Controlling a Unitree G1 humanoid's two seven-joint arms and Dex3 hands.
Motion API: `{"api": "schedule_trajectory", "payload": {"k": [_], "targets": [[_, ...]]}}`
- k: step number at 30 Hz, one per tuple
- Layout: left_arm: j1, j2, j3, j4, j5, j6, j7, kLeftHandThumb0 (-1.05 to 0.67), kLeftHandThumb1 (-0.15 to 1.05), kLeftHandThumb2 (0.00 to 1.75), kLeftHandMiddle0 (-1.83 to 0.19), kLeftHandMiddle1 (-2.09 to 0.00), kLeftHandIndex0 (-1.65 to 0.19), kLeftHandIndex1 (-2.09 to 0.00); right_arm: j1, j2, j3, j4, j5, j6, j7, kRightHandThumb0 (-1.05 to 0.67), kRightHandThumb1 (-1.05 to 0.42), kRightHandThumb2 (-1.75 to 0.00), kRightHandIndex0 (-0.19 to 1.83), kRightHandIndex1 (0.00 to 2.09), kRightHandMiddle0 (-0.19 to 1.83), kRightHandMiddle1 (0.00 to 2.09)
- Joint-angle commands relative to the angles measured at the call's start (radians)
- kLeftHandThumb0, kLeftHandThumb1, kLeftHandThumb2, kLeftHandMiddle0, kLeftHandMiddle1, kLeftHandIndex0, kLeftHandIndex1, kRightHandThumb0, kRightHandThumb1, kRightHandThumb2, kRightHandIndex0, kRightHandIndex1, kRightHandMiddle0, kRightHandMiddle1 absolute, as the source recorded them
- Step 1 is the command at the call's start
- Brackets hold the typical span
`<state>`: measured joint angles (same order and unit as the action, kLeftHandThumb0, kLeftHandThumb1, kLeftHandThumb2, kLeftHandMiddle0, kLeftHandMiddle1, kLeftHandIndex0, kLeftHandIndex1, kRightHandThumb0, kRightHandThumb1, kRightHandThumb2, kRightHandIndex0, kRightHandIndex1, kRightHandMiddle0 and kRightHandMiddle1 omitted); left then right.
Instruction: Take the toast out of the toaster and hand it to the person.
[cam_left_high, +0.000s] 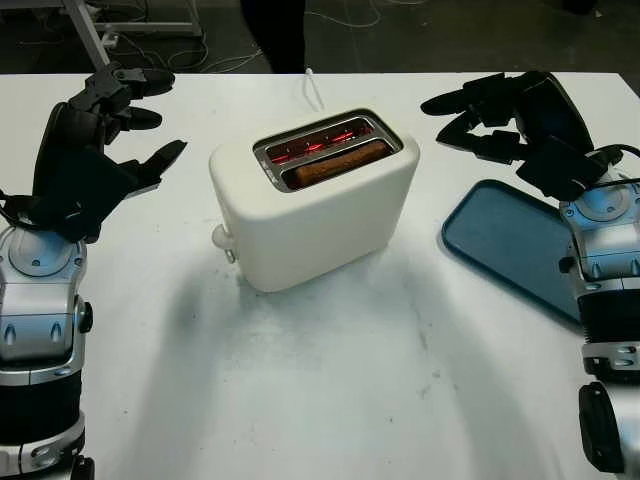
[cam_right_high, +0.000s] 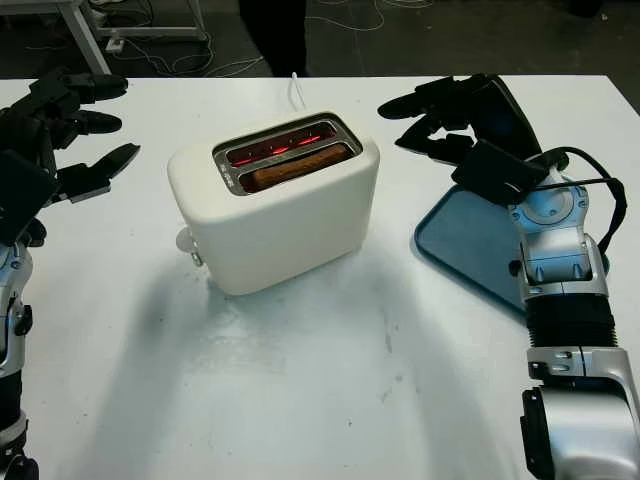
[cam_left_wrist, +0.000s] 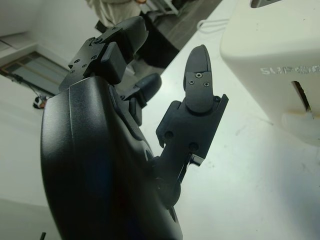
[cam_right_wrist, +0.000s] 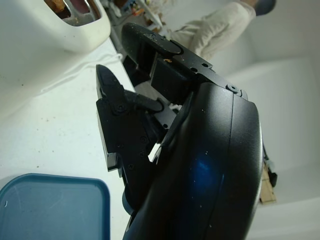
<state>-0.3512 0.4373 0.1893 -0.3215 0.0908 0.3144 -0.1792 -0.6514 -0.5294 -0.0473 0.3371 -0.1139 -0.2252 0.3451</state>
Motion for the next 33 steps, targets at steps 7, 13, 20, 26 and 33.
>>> {"api": "schedule_trajectory", "payload": {"k": [7, 13, 20, 26, 33], "targets": [[0.007, 0.007, 0.0, -0.009, 0.009, 0.008, 0.005, -0.21, 0.73, 0.44, -0.18, -1.01, -0.32, -0.64, 0.006, 0.003, -0.007, -0.007, 0.018, -0.002, 0.003, -0.06, -0.83, 0.0, 0.92, 0.66, 1.07, 0.01], [0.017, -0.005, 0.0, -0.01, -0.001, 0.023, 0.005, -0.24, 0.74, 0.43, -0.17, -0.99, -0.32, -0.63, 0.009, 0.006, -0.007, -0.012, 0.025, 0.009, 0.004, -0.06, -0.84, -0.01, 0.9, 0.66, 1.07, 0.01], [0.05, -0.009, 0.0, -0.017, -0.004, 0.013, 0.003, -0.25, 0.76, 0.4, -0.18, -0.98, -0.32, -0.61, 0.01, 0.003, 0.001, -0.004, 0.007, -0.027, -0.012, -0.07, -0.84, 0.0, 0.91, 0.68, 1.08, 0.01], [0.055, -0.012, -0.002, -0.023, -0.018, 0.017, -0.002, -0.24, 0.78, 0.36, -0.18, -0.97, -0.32, -0.6, 0.009, 0.012, -0.004, -0.004, 0.028, -0.011, -0.001, -0.04, -0.85, -0.01, 0.91, 0.69, 1.07, 0.01], [0.048, -0.012, -0.008, -0.022, -0.013, 0.008, -0.003, -0.24, 0.8, 0.33, -0.19, -0.98, -0.32, -0.59, 0.007, 0.006, -0.001, -0.006, 0.016, -0.014, -0.004, -0.03, -0.85, 0.0, 0.87, 0.7, 1.06, 0.0]]}}
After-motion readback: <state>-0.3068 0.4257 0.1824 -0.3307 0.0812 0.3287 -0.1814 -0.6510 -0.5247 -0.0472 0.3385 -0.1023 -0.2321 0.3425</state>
